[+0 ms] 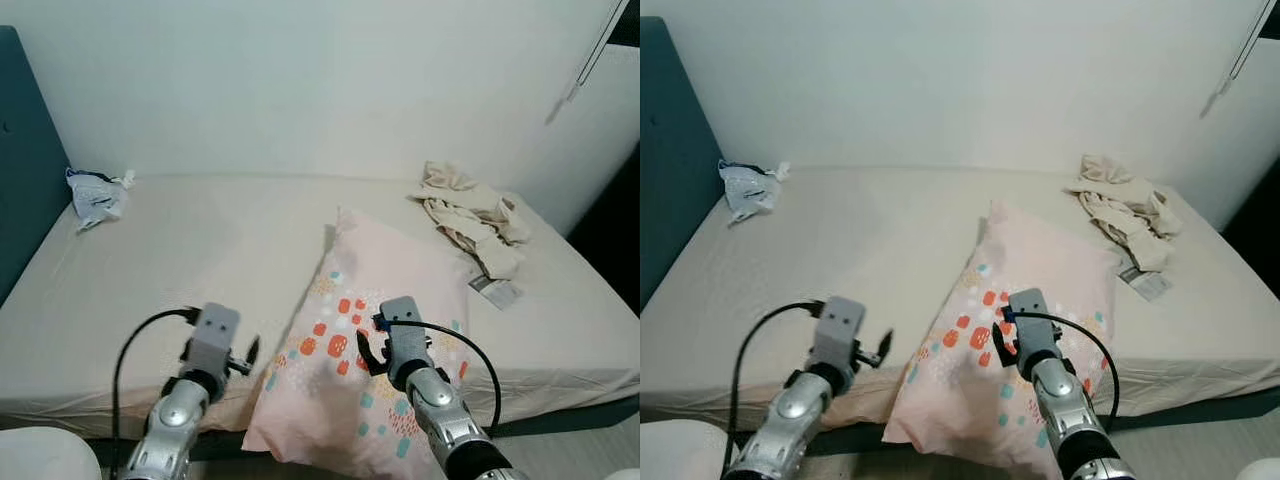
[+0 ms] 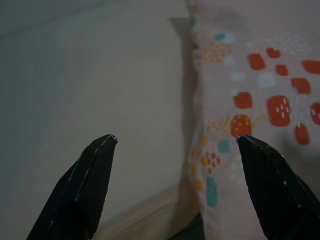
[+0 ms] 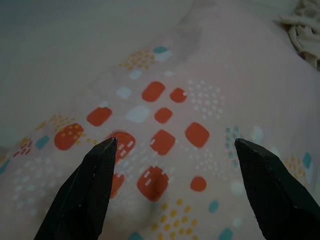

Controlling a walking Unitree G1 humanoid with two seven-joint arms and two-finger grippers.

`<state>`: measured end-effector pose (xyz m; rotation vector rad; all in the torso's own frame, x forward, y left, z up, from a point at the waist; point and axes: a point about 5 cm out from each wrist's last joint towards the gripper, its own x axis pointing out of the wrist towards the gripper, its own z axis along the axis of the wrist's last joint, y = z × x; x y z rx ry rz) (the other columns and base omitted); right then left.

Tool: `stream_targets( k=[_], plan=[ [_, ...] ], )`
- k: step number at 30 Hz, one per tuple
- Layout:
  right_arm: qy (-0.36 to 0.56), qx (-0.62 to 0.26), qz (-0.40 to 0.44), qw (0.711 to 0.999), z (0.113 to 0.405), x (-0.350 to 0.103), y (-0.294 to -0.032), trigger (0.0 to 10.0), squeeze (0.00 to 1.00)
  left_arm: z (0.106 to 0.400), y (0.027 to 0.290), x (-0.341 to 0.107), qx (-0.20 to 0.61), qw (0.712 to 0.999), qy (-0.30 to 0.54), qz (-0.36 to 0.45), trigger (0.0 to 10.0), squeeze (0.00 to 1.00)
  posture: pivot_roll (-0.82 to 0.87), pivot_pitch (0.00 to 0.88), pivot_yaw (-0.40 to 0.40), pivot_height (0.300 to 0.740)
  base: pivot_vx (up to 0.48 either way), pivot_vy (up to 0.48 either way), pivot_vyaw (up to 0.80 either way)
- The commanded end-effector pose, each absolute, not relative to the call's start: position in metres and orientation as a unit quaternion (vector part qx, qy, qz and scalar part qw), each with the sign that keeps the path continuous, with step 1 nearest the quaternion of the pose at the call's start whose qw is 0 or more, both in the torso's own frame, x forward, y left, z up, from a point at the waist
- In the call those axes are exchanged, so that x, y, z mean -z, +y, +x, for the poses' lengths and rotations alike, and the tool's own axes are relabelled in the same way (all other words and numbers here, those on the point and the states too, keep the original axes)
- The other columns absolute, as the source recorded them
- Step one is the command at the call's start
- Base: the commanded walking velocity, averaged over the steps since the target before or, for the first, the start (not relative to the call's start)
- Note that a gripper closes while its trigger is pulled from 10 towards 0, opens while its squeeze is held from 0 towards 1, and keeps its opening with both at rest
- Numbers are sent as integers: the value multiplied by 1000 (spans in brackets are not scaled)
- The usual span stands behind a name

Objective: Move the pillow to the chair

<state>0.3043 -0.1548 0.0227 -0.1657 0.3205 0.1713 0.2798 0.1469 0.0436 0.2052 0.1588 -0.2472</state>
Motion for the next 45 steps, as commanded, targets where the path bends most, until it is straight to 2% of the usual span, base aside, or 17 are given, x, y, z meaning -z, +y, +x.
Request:
stream_targets(
  k=[1, 4, 6, 8, 11, 15, 21, 27, 33, 36, 41, 45],
  plan=[
    [159, -69, -71, 982, 305, -25, -163, 10000, 0, 286, 141, -46, 120, 984, 80, 104, 10000, 0, -29, 37, -121, 669, 0, 0, 0],
    [158, -68, -71, 983, 306, -25, -164, 10000, 0, 289, 142, -47, 103, 987, 83, 96, 10000, 0, -30, 44, -126, 654, 0, 0, 0],
    [164, -62, -67, 982, 306, -25, -165, 10000, 0, 292, 147, -45, 80, 985, 95, 118, 10000, 0, -25, 33, -135, 644, 0, 0, 0],
    [168, -50, -37, 984, 307, -24, -166, 10000, 0, 293, 153, -45, 67, 985, 96, 131, 10000, 0, -27, 33, -127, 634, 0, 0, 0],
    [158, -50, -33, 986, 307, -27, -170, 10000, 0, 293, 161, -47, 48, 992, 97, 70, 10000, 0, -28, 35, -107, 634, 0, 0, 0],
    [162, -37, -33, 986, 307, -27, -175, 10000, 0, 291, 161, -49, 62, 992, 92, 54, 10000, 0, -22, 41, -85, 634, 0, 0, 0],
    [144, -21, -11, 989, 314, -35, -171, 10000, 0, 291, 155, -54, 96, 991, 85, 31, 10000, 0, -18, 53, -88, 609, 0, 0, 0],
    [131, -48, -7, 990, 318, -41, -157, 10000, 0, 292, 153, -57, 155, 977, 116, -94, 10000, 0, -25, 57, -86, 594, 0, 0, 0],
    [122, -52, -7, 991, 319, -44, -160, 10000, 0, 288, 155, -53, 244, 951, 151, -115, 10000, 0, -31, 65, -86, 589, 0, 0, 0],
    [120, -51, -6, 991, 320, -45, -161, 10000, 0, 291, 160, -57, 246, 950, 145, -126, 10000, 0, -35, 65, -80, 589, 0, 0, 0],
    [123, -36, 15, 992, 319, -45, -167, 10000, 0, 295, 168, -69, 262, 936, 125, -197, 10000, 0, -43, 69, -70, 589, 0, 0, 0],
    [119, -32, 21, 992, 320, -47, -167, 10000, 0, 292, 169, -64, 282, 933, 147, -170, 10000, 0, -48, 74, -59, 589, 0, 0, 0]
  ],
)
